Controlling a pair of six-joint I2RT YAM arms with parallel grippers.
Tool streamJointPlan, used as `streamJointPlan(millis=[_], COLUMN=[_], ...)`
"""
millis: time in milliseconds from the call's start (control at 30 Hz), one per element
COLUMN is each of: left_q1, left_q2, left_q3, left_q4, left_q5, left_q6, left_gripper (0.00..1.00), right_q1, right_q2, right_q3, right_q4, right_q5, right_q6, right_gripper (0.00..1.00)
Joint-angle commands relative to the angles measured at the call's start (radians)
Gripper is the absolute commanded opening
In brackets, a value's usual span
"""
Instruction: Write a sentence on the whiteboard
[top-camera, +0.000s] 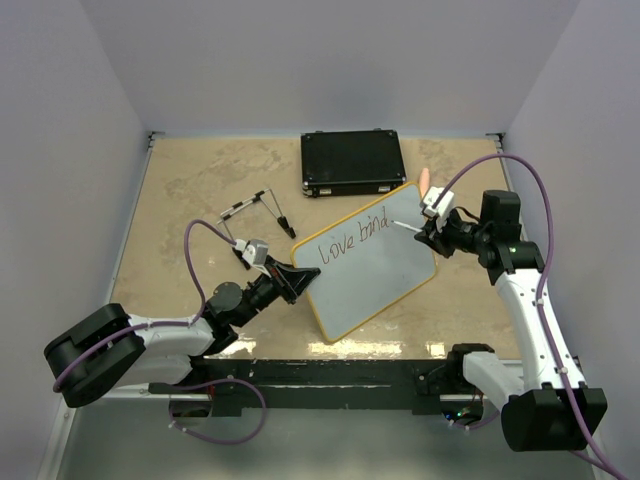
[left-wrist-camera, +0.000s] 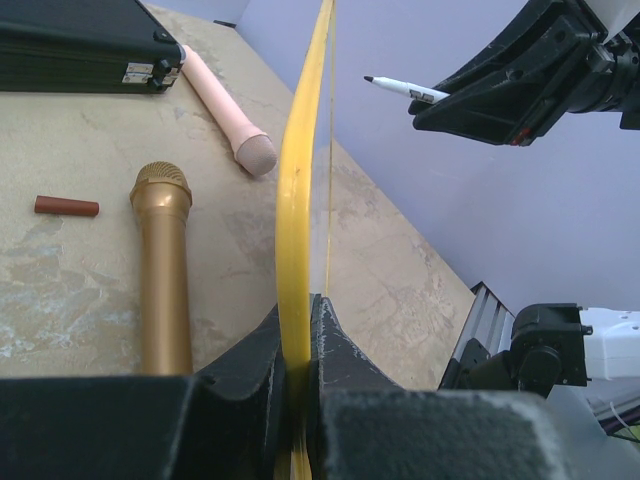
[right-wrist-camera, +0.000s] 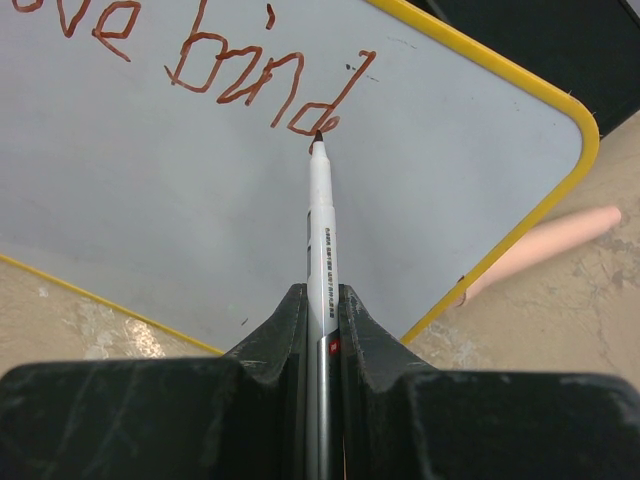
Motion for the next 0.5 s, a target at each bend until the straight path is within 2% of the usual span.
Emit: streamJointPlan(millis=[0,467], left_q1=[0.000,0.000], left_q2=[0.018,0.019], left_q3=[-0.011,-0.016], left_q4=[-0.116,-0.109], left_q5=[0.044,0.045], left_q6=[0.090,0.086], left_gripper=[0.00,0.00], right_q1=[-0.004,-0.002], right_q2=[-0.012,-0.015], right_q3=[-0.001,-0.001], right_q4=[0.021,0.021], right_q5=[-0.016,-0.013], right_q6=[0.012,0.012], right_gripper=[0.00,0.00])
